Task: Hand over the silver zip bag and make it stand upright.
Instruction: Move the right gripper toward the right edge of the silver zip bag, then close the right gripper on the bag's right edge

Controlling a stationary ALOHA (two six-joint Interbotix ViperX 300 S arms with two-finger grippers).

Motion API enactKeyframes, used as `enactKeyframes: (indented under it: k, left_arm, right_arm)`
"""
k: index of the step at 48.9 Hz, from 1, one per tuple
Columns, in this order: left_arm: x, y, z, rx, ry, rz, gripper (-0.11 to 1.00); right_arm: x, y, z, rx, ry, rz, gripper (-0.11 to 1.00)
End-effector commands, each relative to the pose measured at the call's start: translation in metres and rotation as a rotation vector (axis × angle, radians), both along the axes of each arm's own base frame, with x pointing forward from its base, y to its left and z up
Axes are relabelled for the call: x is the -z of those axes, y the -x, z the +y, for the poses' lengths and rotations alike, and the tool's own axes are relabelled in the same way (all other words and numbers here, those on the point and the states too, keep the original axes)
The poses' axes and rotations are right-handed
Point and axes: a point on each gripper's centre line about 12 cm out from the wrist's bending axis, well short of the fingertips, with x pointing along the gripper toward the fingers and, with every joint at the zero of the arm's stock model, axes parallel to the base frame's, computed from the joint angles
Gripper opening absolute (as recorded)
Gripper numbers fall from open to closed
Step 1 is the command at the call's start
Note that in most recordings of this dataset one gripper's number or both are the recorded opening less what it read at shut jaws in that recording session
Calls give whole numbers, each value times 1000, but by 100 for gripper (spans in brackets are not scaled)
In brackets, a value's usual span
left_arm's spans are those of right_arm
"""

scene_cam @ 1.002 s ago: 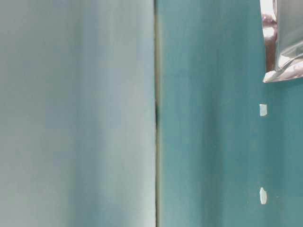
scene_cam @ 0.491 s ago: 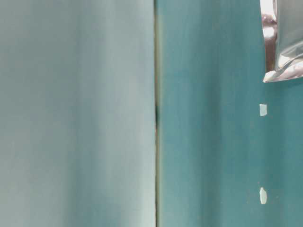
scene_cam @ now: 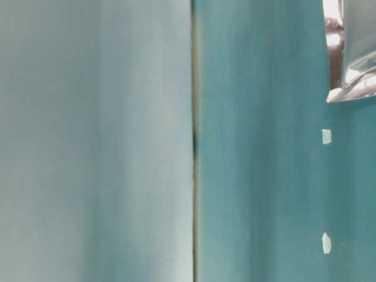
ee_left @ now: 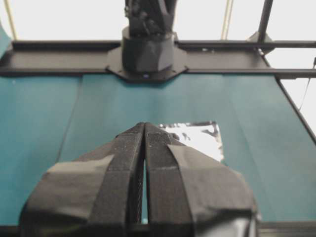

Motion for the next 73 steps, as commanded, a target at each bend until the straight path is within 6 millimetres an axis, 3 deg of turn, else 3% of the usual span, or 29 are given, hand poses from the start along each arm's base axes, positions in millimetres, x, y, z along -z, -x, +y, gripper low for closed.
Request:
enactKeyframes:
  k: [1, 15, 25, 33, 39, 48, 53, 73]
  left_arm:
    - [-9, -2, 0, 2, -3, -17, 0]
    - [-5, -2, -1, 5, -2, 20, 0]
    - [-1, -2, -1, 4, -1, 46, 0]
    - [0, -2, -1, 4, -1, 55, 0]
    - [1, -2, -1, 4, -1, 64, 0]
    - [2, -1, -1, 4, -1, 69, 0]
    - [3, -2, -1, 3, 0, 77, 0]
    - [5, -1, -1, 3, 6, 95, 0]
  right_arm:
    - [12, -3, 7, -4, -41, 60, 0]
    - [68, -5, 15, 45, -106, 269, 0]
    - [91, 4, 22, 75, -177, 333, 0]
    - [96, 6, 23, 92, -246, 247, 1]
    - [103, 8, 22, 113, -267, 262, 18]
    - [113, 7, 23, 129, -265, 318, 72]
    - [119, 4, 25, 132, -259, 339, 91]
    - [135, -12, 31, 126, -272, 266, 89]
